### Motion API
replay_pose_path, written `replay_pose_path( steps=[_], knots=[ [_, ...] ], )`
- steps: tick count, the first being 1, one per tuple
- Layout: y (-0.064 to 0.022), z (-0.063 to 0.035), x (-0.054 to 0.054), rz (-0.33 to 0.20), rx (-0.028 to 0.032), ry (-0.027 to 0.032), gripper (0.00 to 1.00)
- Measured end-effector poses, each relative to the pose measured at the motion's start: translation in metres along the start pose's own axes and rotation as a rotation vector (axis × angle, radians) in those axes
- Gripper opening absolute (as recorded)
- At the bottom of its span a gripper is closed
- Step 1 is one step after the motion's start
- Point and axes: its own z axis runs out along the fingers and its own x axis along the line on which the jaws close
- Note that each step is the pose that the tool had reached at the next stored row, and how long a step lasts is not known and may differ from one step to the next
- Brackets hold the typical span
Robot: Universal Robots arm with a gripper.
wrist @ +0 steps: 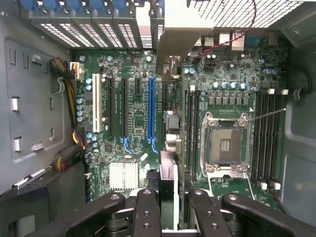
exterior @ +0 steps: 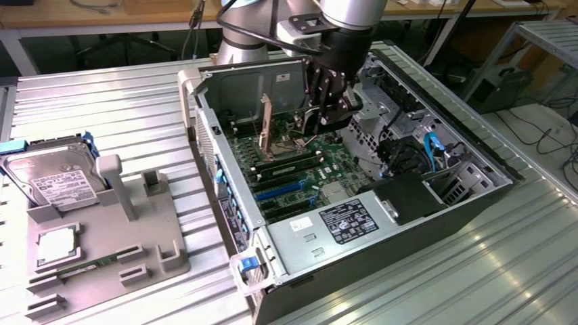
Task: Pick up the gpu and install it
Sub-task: 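Insert the gpu into the slot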
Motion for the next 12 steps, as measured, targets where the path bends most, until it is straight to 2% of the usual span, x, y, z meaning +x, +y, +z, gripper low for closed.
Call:
replay_pose_path(
  steps=[3, 7, 9, 12],
  knots=[
    [0.0001, 0.0051, 0.0, 0.026, -0.0017, 0.0001, 0.27],
    [0.001, 0.0102, 0.0, 0.034, -0.0028, -0.0003, 0.27],
    [0.0028, 0.0164, 0.0, 0.037, -0.0035, -0.0002, 0.27],
    [0.0028, 0.0199, 0.0, 0.041, -0.0174, 0.0, 0.27]
  ],
)
